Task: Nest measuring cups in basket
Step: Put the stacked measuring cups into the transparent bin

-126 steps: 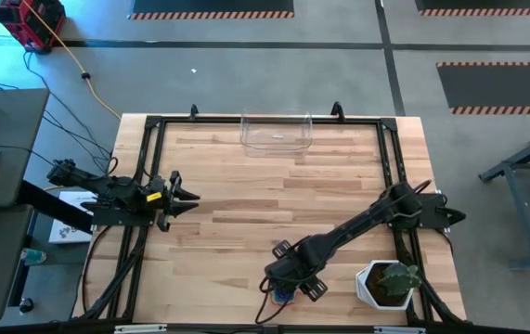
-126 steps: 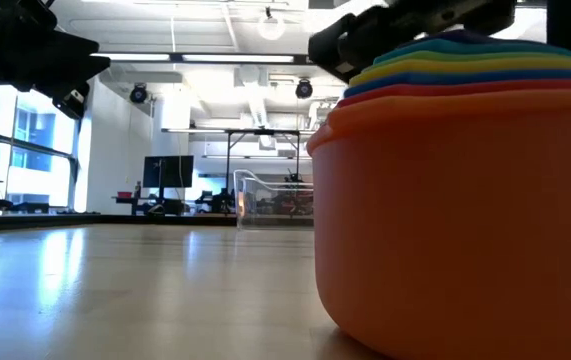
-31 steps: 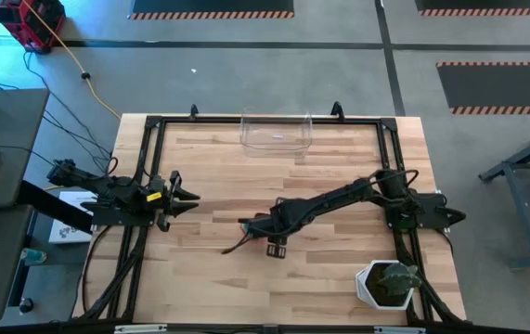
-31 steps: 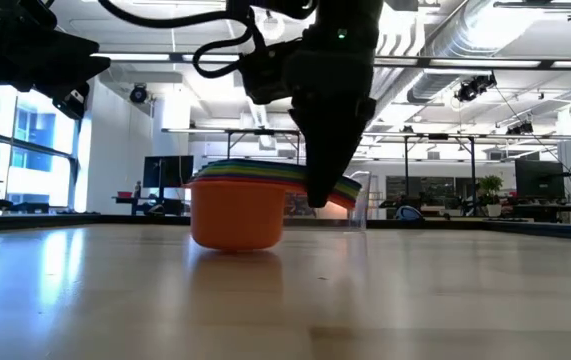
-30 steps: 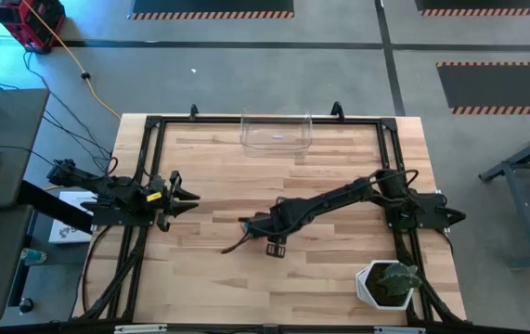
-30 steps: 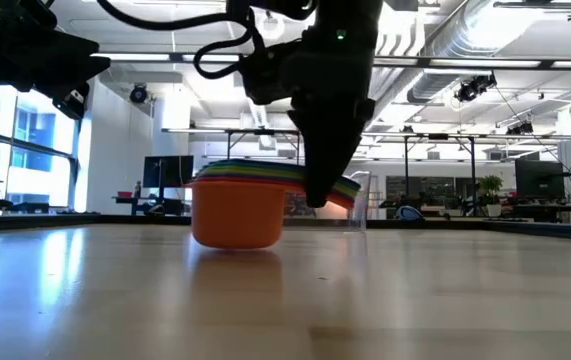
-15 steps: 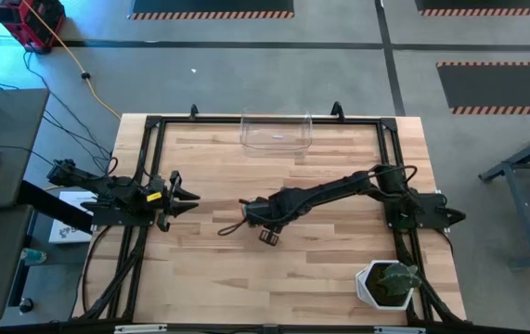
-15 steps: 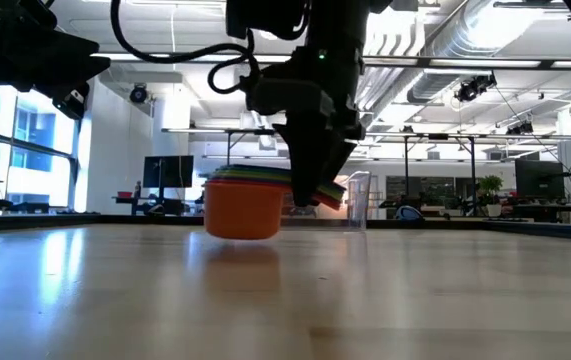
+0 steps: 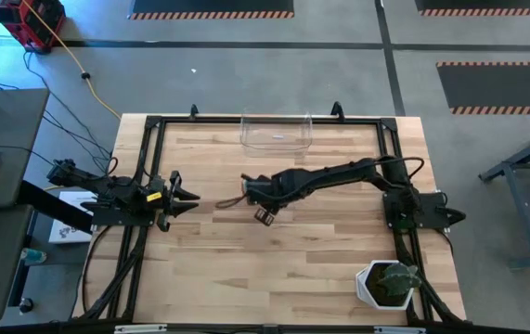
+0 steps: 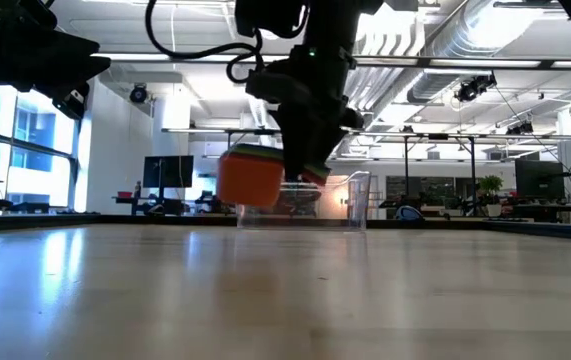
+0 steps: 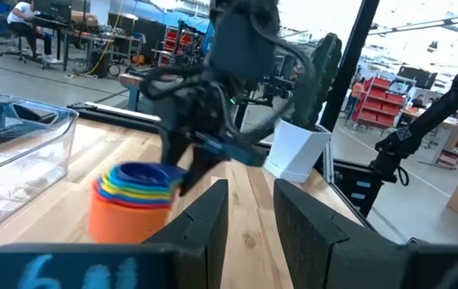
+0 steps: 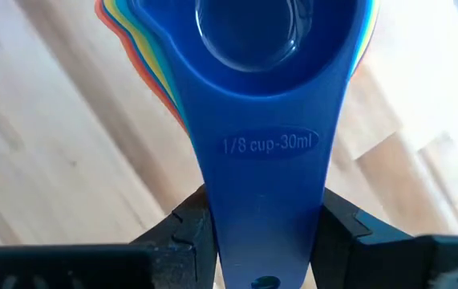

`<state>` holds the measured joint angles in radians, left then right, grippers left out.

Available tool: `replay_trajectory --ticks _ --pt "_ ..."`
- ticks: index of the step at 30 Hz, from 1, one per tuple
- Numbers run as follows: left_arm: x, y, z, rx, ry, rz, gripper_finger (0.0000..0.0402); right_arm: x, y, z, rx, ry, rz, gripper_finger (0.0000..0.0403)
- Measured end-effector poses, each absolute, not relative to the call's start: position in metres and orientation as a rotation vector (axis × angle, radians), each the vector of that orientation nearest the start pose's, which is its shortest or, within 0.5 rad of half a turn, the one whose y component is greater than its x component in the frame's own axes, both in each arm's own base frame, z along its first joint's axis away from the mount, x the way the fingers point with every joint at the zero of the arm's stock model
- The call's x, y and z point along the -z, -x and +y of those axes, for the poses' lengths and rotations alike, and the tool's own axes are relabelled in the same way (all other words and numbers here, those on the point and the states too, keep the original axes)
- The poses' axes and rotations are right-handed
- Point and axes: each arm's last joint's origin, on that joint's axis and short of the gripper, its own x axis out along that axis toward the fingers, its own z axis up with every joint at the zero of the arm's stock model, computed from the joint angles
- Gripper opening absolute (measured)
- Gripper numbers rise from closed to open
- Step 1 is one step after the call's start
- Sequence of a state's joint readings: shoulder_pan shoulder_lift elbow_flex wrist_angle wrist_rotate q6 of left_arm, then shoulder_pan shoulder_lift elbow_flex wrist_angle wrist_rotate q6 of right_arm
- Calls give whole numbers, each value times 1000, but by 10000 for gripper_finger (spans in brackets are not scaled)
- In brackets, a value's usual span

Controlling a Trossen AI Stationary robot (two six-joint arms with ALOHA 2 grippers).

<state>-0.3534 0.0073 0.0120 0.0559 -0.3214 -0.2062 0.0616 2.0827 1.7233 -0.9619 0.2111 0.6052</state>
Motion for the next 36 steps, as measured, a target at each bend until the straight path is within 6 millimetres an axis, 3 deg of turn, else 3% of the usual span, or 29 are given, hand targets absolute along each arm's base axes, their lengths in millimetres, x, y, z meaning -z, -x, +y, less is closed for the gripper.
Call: replay_trajectory --ticks 8,14,20,26,36 --pt "-172 -93 -25 38 226 -53 91 -253 -430 -17 570 -281 1136 124" --pt "-172 -93 -25 38 226 -54 91 -289 -429 -63 644 -229 1063 124" --pt "-172 -93 -25 38 226 -53 91 -305 -417 -118 692 -217 1063 124" --pt "-172 -93 -25 38 226 -53 91 -301 -401 -165 678 -214 1106 124" --pt "-172 -93 -25 38 226 -54 91 -254 -383 -211 572 -156 1192 124"
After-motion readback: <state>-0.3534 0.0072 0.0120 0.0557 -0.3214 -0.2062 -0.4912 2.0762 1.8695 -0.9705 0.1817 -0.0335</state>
